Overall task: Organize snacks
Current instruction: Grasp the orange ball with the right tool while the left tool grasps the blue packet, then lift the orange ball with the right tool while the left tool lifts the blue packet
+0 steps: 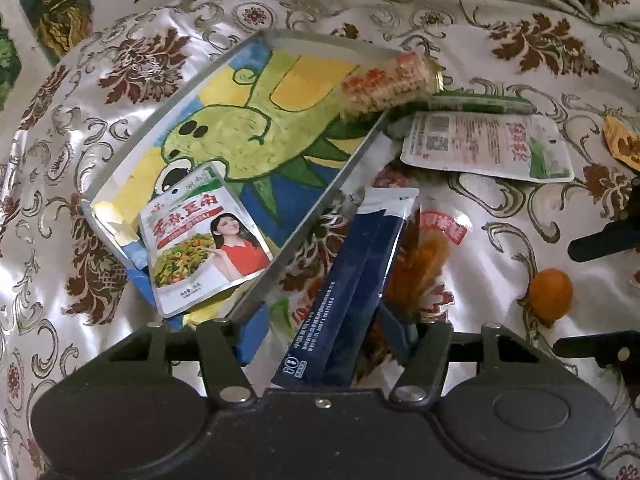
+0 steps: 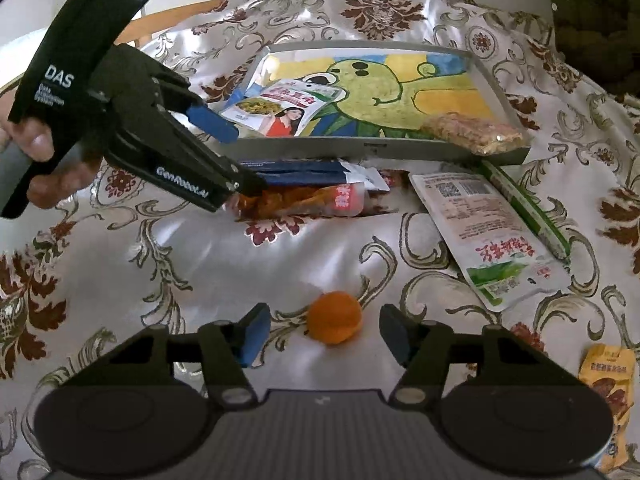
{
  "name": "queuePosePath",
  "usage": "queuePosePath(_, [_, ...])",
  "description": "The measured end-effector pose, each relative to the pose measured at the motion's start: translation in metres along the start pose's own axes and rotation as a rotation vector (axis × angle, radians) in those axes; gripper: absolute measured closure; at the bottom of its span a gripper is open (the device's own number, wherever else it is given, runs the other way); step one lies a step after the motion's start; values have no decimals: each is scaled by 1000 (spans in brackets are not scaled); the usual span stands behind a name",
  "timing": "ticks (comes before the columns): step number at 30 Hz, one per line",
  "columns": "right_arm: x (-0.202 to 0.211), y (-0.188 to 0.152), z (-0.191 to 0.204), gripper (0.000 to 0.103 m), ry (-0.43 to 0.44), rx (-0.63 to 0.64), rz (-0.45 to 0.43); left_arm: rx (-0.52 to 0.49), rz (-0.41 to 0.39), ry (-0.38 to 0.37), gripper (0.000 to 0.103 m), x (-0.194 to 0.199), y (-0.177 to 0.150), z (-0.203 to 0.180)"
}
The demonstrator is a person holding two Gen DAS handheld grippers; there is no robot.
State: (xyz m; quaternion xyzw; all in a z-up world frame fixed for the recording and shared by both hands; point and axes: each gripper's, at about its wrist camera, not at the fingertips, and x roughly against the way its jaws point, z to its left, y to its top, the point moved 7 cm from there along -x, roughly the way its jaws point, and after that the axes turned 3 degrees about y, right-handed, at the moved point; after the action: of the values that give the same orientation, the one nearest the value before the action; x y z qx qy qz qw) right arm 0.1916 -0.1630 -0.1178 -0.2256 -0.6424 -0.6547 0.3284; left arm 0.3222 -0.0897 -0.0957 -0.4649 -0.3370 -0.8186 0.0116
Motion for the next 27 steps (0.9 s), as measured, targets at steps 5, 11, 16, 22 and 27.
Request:
queuePosePath(5, [-6, -3, 3, 45, 9, 9, 21, 12, 27, 0, 68, -6, 1, -3])
queuePosePath(11, [-11, -3, 2, 50, -3, 12, 15, -5, 15, 4, 80, -2, 1, -13])
queuePosePath(16, [-17, -5, -2, 59, -16, -6, 22, -13, -3, 16, 85, 6, 2, -24])
queuePosePath(22, [-20, -3, -3, 69, -28, -8, 10, 51, -36, -24, 86, 17, 0, -32])
queuePosePath(27, [-22, -2, 0, 69, -39, 10, -8, 106, -45, -39, 95, 20, -7, -37])
